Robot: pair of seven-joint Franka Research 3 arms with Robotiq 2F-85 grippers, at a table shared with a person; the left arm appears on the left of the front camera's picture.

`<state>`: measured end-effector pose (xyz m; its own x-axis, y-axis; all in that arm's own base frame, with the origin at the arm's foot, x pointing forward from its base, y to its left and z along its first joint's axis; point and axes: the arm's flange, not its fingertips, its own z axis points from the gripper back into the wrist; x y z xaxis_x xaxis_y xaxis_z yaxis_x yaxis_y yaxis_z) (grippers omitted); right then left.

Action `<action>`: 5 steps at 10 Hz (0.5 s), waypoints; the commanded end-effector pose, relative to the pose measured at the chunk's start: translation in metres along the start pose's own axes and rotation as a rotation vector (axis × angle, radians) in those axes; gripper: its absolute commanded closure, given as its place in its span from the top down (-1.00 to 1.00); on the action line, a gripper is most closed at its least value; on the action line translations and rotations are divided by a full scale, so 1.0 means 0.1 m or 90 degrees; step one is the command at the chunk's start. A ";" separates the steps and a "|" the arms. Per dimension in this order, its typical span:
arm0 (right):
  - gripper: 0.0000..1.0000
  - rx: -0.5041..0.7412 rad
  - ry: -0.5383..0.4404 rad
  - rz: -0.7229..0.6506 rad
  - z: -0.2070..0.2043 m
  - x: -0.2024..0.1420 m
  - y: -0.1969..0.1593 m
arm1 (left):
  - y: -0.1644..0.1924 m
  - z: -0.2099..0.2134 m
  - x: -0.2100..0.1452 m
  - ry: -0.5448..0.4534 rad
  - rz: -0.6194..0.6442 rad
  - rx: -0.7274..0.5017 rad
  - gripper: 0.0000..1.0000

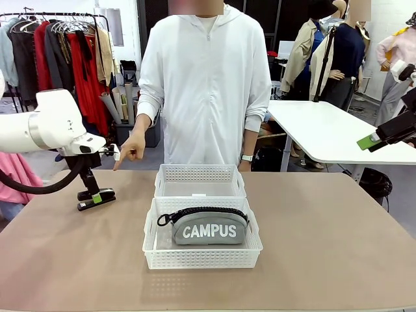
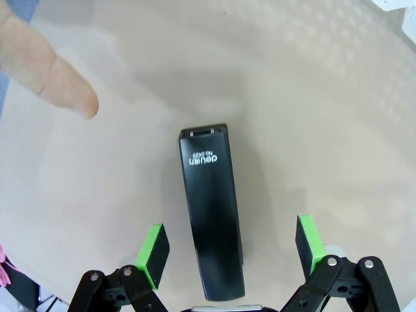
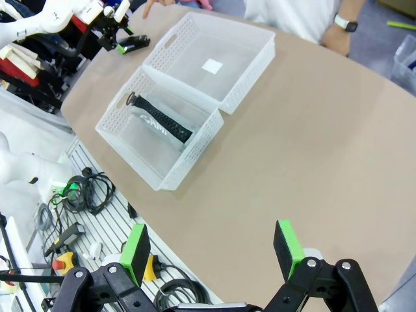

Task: Distribute items into two baskets.
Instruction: Pick up the Stapler that the person points to.

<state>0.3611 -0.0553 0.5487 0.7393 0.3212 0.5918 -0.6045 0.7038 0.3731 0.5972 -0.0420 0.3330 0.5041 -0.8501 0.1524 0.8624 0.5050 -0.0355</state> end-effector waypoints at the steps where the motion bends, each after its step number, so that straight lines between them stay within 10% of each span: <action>1: 1.00 0.006 -0.013 0.007 -0.01 -0.01 0.02 | 0.06 -0.05 0.07 -0.010 -0.021 0.000 1.00; 5: 1.00 0.006 -0.013 0.007 -0.01 -0.01 0.02 | 0.05 -0.15 0.09 0.016 -0.029 0.004 0.95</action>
<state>0.3611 -0.0553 0.5487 0.7393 0.3212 0.5918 -0.6045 0.7039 0.3731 0.6031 -0.0522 0.3180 0.4785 -0.8674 0.1366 0.8776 0.4777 -0.0411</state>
